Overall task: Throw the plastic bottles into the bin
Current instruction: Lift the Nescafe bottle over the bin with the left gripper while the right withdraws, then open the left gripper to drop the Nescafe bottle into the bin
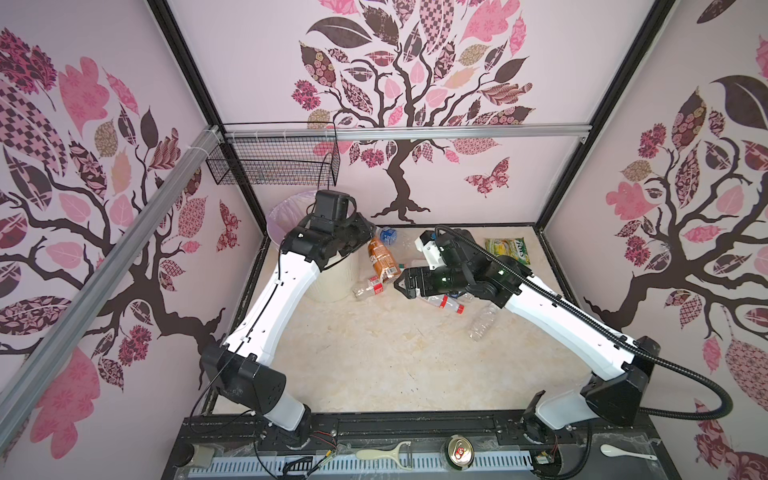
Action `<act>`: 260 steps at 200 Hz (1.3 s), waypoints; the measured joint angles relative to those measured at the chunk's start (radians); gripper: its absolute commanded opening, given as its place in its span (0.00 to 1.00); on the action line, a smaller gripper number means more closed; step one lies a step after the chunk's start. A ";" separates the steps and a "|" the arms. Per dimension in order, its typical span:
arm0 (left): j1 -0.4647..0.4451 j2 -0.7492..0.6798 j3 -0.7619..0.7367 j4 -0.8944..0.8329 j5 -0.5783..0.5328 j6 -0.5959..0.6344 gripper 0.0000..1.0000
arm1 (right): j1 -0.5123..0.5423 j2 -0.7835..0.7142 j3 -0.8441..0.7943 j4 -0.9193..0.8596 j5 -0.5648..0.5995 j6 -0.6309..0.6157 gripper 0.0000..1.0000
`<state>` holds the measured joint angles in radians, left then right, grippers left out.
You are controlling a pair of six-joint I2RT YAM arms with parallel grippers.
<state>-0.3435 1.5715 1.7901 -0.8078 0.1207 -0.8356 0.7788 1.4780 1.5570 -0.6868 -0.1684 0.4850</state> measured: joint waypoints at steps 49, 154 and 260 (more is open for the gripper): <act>0.055 0.039 0.374 -0.056 -0.224 0.149 0.32 | 0.000 0.002 0.074 -0.006 0.011 -0.003 1.00; 0.077 -0.063 0.581 0.380 -0.769 0.631 0.30 | 0.000 0.005 0.059 -0.005 -0.010 0.009 1.00; 0.259 0.026 0.258 0.122 -0.428 0.257 0.98 | 0.000 0.005 0.051 0.004 -0.027 0.009 1.00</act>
<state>-0.0845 1.5974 2.0480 -0.6853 -0.3073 -0.5781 0.7784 1.4834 1.6085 -0.6830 -0.1951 0.4938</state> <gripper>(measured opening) 0.979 0.997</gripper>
